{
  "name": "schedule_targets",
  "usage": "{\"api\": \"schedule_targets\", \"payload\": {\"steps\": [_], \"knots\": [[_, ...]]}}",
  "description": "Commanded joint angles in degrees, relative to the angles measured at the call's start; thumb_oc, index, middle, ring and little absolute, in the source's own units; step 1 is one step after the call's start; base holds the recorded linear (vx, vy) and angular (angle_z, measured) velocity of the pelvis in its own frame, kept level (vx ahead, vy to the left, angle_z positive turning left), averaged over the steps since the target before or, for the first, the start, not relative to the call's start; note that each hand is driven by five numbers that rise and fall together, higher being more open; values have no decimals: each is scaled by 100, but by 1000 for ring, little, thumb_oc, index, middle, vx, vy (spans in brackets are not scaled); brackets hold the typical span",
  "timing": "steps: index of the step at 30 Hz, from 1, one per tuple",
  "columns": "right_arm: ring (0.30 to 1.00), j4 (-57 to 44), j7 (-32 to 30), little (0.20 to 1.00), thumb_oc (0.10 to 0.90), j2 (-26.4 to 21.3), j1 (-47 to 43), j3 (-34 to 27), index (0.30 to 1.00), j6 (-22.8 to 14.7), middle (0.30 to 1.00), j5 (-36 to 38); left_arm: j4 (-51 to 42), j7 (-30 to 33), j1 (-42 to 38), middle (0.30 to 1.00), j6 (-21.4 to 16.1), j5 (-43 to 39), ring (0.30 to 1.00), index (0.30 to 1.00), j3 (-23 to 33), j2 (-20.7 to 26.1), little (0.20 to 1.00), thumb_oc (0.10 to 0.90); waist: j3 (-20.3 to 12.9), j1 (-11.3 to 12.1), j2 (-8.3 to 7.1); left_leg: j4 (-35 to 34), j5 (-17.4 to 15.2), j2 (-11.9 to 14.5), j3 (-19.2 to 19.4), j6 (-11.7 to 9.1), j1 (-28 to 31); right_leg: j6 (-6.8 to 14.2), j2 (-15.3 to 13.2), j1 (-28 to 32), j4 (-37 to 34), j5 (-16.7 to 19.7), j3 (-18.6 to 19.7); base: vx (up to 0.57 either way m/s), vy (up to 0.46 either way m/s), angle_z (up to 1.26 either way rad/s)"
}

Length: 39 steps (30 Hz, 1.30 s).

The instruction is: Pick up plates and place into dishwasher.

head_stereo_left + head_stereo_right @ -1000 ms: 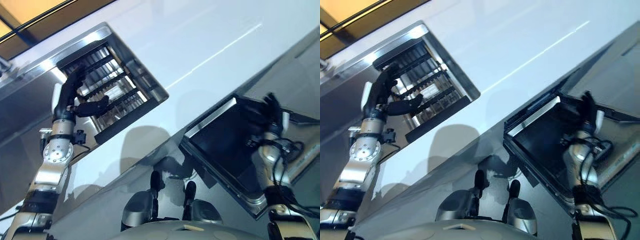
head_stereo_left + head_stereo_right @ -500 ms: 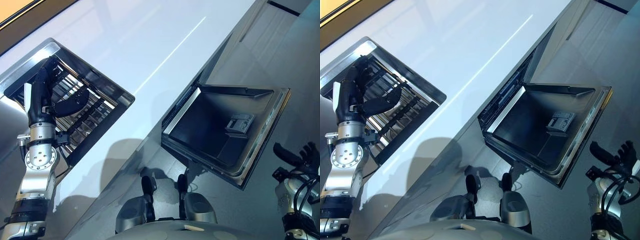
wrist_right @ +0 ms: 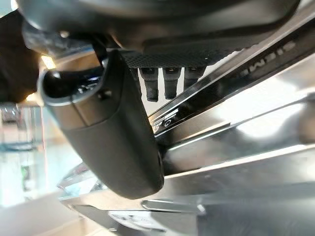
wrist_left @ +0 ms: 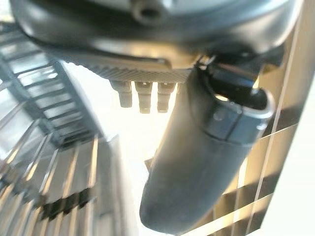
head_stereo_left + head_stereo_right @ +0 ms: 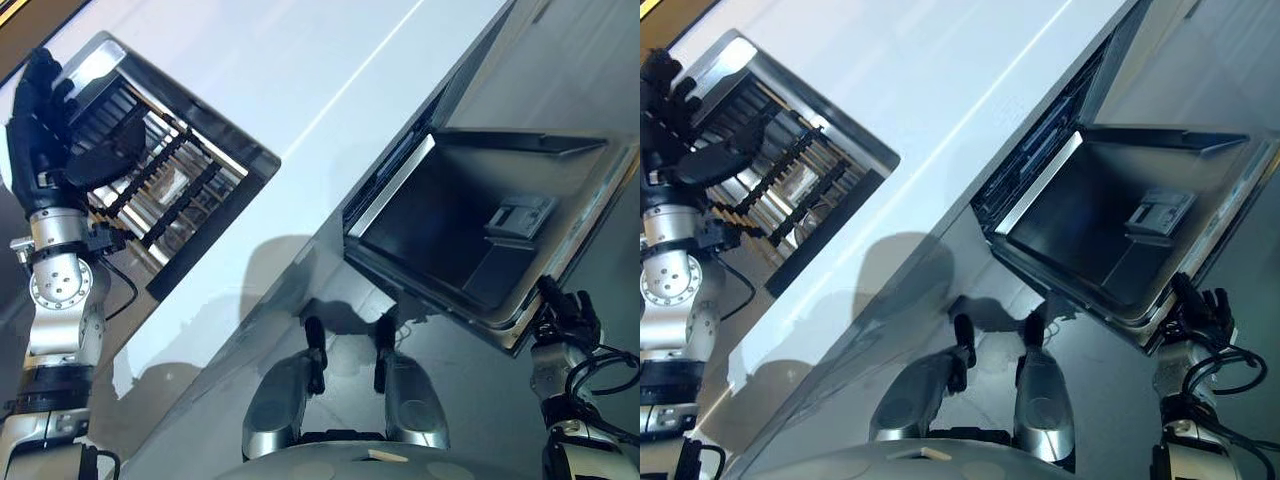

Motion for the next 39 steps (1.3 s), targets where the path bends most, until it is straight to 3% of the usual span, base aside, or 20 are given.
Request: {"api": "schedule_targets", "payload": {"steps": [1, 11, 16, 20, 23, 25, 29, 39], "knots": [[900, 238, 451, 900, 800, -456, -191, -77, 900, -63, 900, 472, -390, 245, -374, 900, -692, -248, 900, 900, 548, 416, 900, 800, -67, 81, 230, 1018, -989, -489, -155, 195, -357, -318, 72, -554, 1568, -1039, -215, -21, 8, 11], [900, 782, 1018, 900, 800, -792, -466, -178, 900, 490, 900, 618, -510, 168, -496, 900, -595, -371, 900, 900, 526, 399, 900, 800, -11, 167, 342, 1898, -1287, -680, -215, 241, -996, -513, -91, -1215, 2537, -1350, -195, 12, 27, 7], [900, 61, 2739, 900, 800, -604, -563, 175, 900, 916, 900, 1131, -649, 81, -463, 900, -533, -294, 900, 900, 542, 409, 900, 800, 38, 256, 213, 2043, -1315, -685, -284, 265, -1107, -532, -92, -1274, 2631, -1327, -214, 12, 3, -1], [900, -1596, 4872, 900, 800, -274, -356, 767, 900, 1604, 900, 1615, -560, -100, -256, 900, -741, -154, 900, 900, 662, 356, 900, 800, 41, 291, 7, 1967, -1269, -621, -298, 298, -1114, -471, -60, -1239, 2487, -1223, -234, 17, -1, -3], [900, -3006, 5476, 900, 800, -112, -376, 1183, 900, 1795, 900, 1681, -488, -51, -200, 900, -907, -38, 900, 900, 621, 290, 900, 800, 20, 266, -124, 1882, -1228, -601, -297, 297, -1093, -372, 26, -1189, 2152, -1027, -152, 2, 9, -4], [900, -3732, 5575, 900, 800, 6, -592, 1427, 900, 1837, 900, 1767, -387, -23, -226, 900, -992, -21, 900, 900, 563, 280, 900, 800, 8, 245, -164, 1789, -1211, -580, -296, 295, -1022, -318, 113, -1112, 1921, -921, -67, 11, 58, -24], [900, -5052, 5131, 900, 800, 396, -1185, 1946, 900, 1945, 900, 1661, -352, 54, -324, 900, -919, 61, 900, 900, 446, 210, 900, 800, -57, 261, -192, 1656, -1175, -585, -278, 303, -875, -263, 216, -959, 1680, -834, 55, 31, 98, -44], [900, -5904, 4385, 900, 800, 864, -1191, 2175, 900, 2110, 900, 1297, -246, -145, -208, 900, -719, 74, 900, 900, 397, 48, 900, 800, -400, 346, -306, 1015, -985, -599, -371, 298, -152, -122, 227, -214, 822, -540, 127, 83, 96, -4]]}}
